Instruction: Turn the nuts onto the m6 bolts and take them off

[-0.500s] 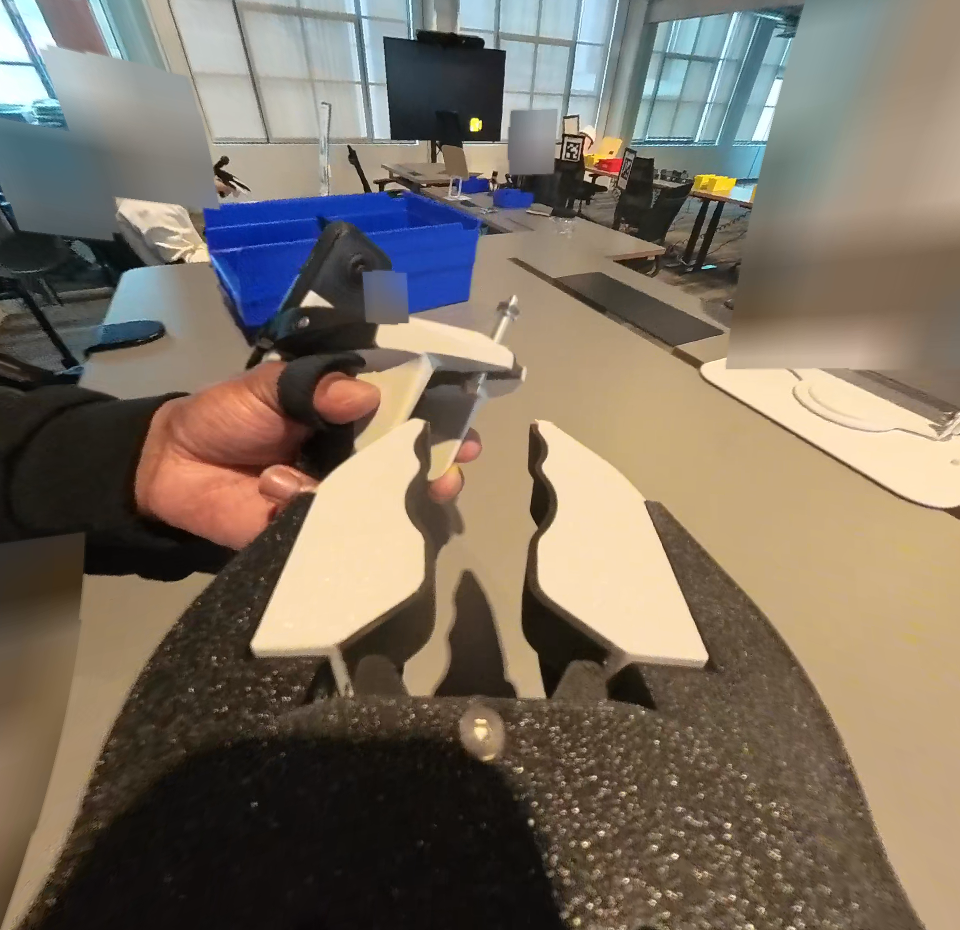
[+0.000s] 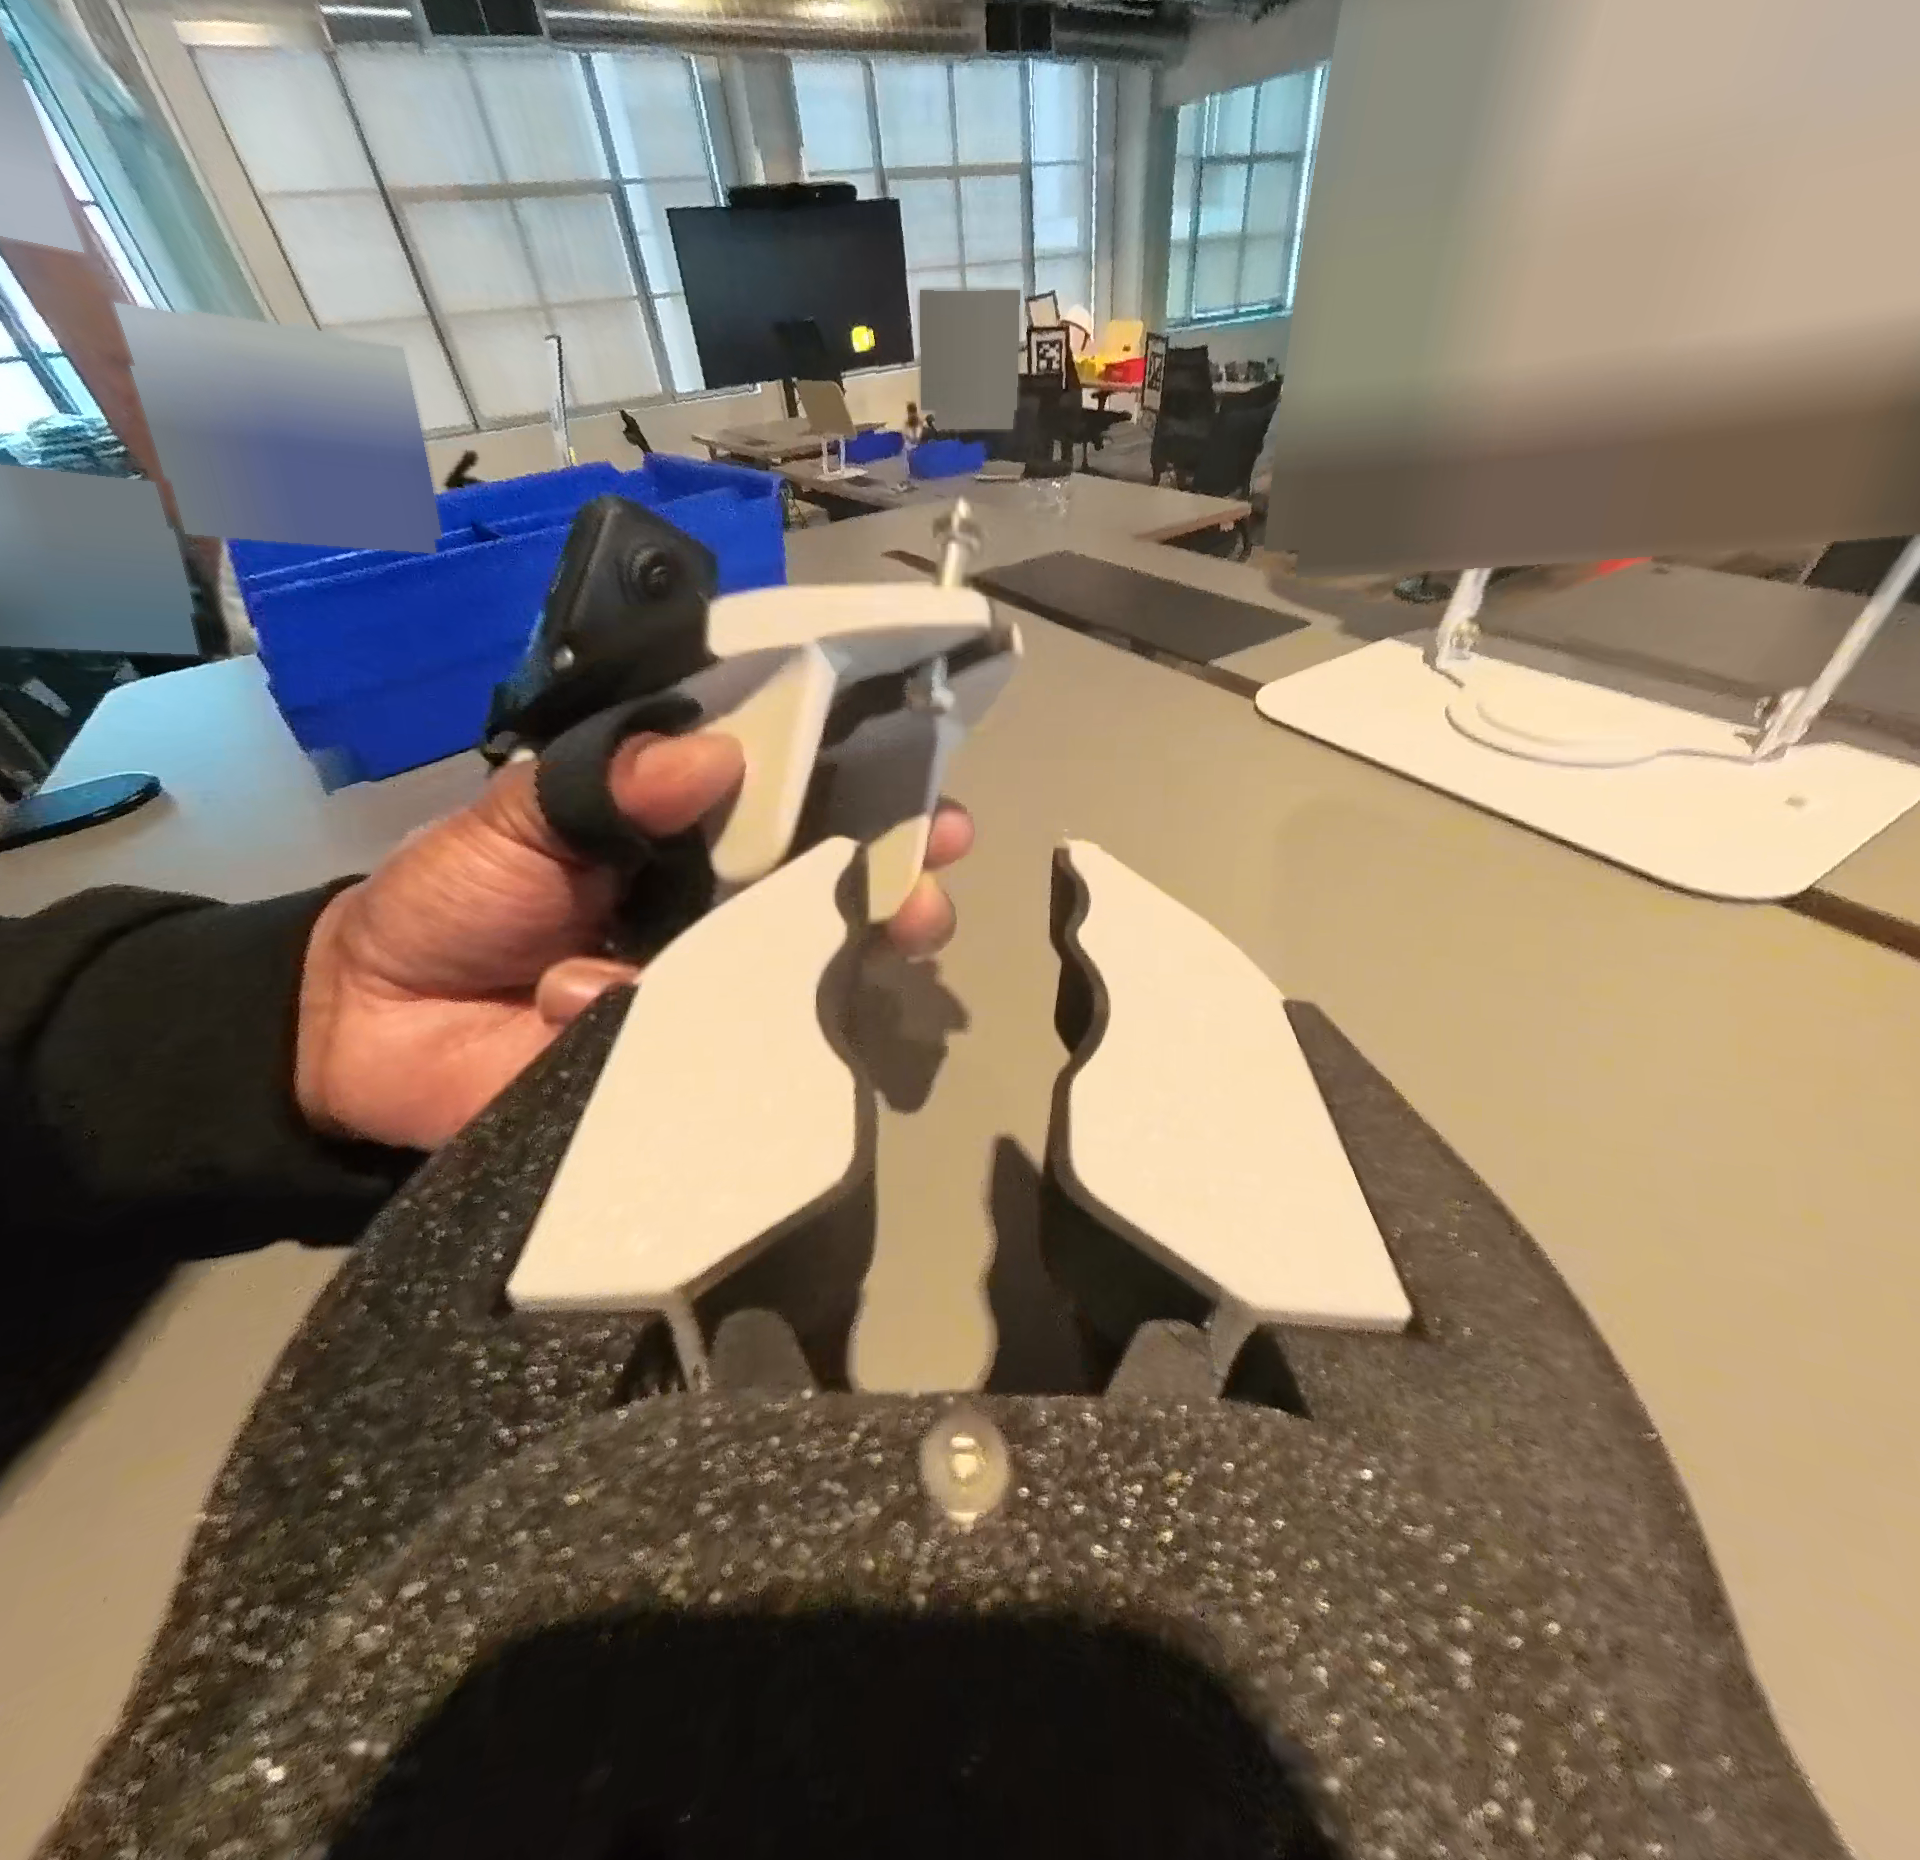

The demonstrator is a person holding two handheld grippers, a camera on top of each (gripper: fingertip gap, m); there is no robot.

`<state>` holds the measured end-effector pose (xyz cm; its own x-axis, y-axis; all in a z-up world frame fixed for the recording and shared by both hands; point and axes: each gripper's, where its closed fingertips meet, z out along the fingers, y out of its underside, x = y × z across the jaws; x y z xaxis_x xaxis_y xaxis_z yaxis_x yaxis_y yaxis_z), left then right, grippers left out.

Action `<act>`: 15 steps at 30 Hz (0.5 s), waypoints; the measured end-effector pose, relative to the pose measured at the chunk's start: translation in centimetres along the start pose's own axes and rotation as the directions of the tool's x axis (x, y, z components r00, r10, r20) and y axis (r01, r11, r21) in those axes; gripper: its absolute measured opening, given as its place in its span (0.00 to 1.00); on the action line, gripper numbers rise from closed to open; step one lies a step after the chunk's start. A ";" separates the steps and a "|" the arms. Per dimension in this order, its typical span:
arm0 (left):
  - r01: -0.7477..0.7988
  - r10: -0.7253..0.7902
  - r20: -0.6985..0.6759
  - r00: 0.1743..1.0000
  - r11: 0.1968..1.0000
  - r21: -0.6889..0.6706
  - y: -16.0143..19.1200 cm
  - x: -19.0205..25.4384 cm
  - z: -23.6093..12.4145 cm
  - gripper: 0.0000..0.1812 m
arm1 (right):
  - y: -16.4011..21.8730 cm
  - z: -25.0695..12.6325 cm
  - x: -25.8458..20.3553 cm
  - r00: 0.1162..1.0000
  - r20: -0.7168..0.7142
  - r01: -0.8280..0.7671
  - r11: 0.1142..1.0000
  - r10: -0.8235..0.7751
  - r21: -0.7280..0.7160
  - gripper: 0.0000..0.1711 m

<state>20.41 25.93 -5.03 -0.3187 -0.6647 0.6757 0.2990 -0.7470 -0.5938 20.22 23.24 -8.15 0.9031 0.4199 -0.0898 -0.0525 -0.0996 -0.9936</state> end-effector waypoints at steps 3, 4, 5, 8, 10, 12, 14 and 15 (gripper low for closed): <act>0.024 -0.023 -0.022 0.999 0.999 0.035 -0.5 0.1 -0.4 0.03 | 0.2 -0.1 -0.1 1.000 0.015 -0.026 1.000 0.026 -0.003 0.19; 0.031 -0.030 -0.026 0.999 0.999 0.043 -0.7 0.0 -0.5 0.03 | 0.4 0.0 0.0 1.000 0.011 -0.025 1.000 0.025 -0.013 0.19; 0.036 -0.035 -0.031 0.999 0.998 0.048 -0.7 0.1 -0.6 0.03 | 0.7 0.1 0.0 1.000 0.010 -0.026 0.999 0.026 -0.024 0.19; 0.020 -0.019 -0.048 0.999 0.999 0.033 -0.5 0.5 -0.6 0.03 | 0.8 0.2 -0.1 1.000 0.014 -0.024 0.999 0.024 -0.033 0.19; -0.009 0.010 -0.054 0.998 1.000 0.013 -0.1 0.9 -0.5 0.03 | 0.9 0.3 -0.1 0.999 0.016 -0.026 0.999 0.027 -0.037 0.19; -0.038 0.037 -0.057 0.998 0.999 -0.005 0.3 1.2 -0.4 0.03 | 1.0 0.3 -0.1 0.999 0.019 -0.035 0.999 0.036 -0.041 0.19; -0.053 0.052 -0.058 0.997 0.998 -0.015 0.5 1.3 -0.3 0.03 | 1.0 0.3 0.0 0.999 0.020 -0.045 0.998 0.046 -0.037 0.19; -0.057 0.055 -0.058 0.997 0.998 -0.018 0.5 1.3 -0.3 0.03 | 1.0 0.2 0.0 0.999 0.020 -0.050 0.998 0.050 -0.034 0.19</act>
<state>19.88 24.64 -4.56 -0.3536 -0.7047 0.6151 0.3007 -0.7083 -0.6387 20.10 23.38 -9.12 0.8908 0.4319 -0.1411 -0.0829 -0.1510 -0.9851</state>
